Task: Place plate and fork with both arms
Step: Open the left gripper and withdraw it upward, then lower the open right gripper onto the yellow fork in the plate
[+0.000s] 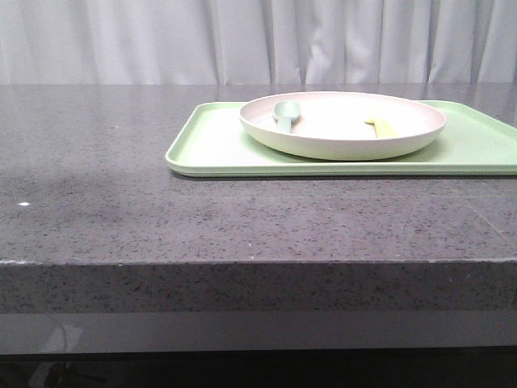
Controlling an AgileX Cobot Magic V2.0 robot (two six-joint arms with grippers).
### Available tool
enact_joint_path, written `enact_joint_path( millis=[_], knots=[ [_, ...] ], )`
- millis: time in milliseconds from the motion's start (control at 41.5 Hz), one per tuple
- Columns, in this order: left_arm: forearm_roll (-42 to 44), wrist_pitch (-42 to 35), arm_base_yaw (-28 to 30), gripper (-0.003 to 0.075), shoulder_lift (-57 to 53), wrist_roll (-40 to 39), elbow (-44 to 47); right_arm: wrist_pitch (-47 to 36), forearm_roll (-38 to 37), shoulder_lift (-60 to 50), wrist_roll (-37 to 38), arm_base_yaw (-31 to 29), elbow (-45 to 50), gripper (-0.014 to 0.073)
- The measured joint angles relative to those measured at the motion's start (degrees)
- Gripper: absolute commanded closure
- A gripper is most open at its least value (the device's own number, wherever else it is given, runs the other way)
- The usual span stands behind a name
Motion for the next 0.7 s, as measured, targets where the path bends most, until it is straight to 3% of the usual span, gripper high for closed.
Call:
enact_joint_path(
  millis=[265,386,482,700],
  knots=[
    [0.90,1.52,0.00,0.0352,-11.86,0.47,10.84,4.15,0.89,12.02,-1.28,10.55,-8.51,0.0057],
    [0.90,1.87,0.00,0.0352,-14.99,0.52,12.55,5.35,0.89,19.33,-1.40,14.41,-12.67,0.0166],
    [0.90,2.00,0.00,0.0352,-16.43,0.52,12.70,7.60,0.89,25.90,-1.40,15.35,-16.98,0.0221],
    [0.90,2.00,0.00,0.0352,-17.12,0.52,12.79,14.43,0.89,39.41,-0.17,15.22,-28.73,0.0220]
  ],
)
